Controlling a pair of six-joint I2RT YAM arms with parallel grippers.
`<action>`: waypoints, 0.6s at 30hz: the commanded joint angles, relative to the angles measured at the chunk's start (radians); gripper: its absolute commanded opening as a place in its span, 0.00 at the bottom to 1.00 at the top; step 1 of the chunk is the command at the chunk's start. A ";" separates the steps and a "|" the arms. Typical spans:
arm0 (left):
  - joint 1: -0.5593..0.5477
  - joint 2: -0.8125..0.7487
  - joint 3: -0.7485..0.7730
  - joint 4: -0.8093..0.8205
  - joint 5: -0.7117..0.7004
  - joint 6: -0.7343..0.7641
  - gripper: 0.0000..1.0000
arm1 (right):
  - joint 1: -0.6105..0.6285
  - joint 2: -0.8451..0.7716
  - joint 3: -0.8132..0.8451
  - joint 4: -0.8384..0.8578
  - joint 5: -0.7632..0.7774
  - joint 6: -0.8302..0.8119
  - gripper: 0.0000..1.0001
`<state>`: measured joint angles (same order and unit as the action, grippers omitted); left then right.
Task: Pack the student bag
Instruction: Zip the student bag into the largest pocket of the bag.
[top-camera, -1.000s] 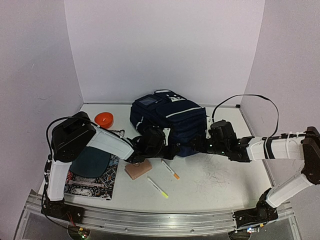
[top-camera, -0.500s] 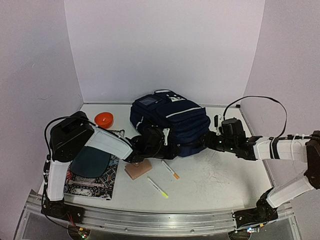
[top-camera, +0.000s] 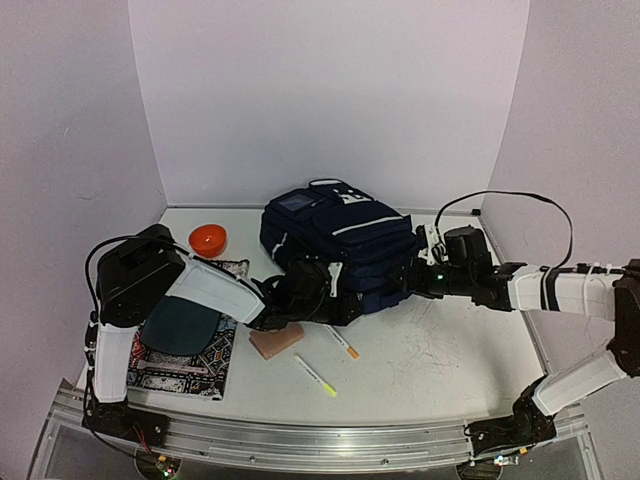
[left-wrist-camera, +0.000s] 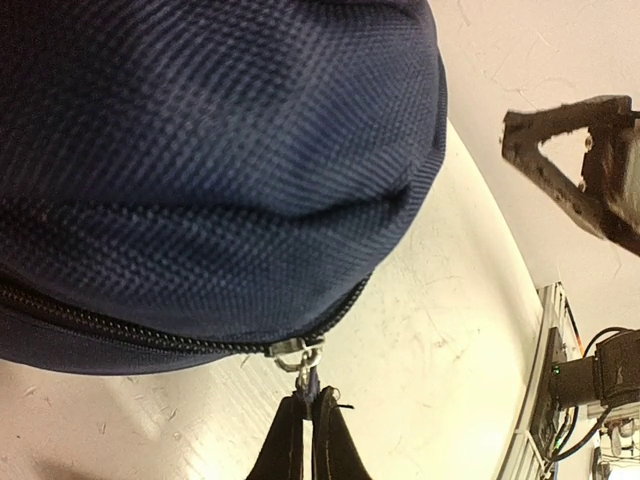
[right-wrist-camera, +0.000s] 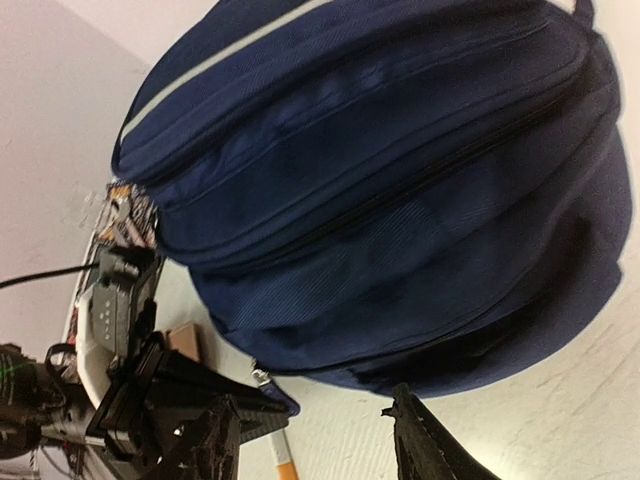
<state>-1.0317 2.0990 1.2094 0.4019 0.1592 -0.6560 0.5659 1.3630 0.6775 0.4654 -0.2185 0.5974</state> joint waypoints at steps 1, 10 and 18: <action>-0.025 -0.061 -0.001 0.018 0.088 -0.010 0.00 | 0.002 0.040 -0.028 0.080 -0.179 0.061 0.53; -0.024 -0.078 0.027 0.053 0.126 -0.090 0.00 | 0.002 0.152 -0.107 0.313 -0.309 0.179 0.52; -0.020 -0.101 -0.043 0.228 0.192 -0.179 0.00 | 0.002 0.240 -0.118 0.467 -0.378 0.243 0.49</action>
<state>-1.0280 2.0876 1.1906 0.4515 0.2223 -0.7846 0.5663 1.5705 0.5536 0.8022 -0.5315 0.7939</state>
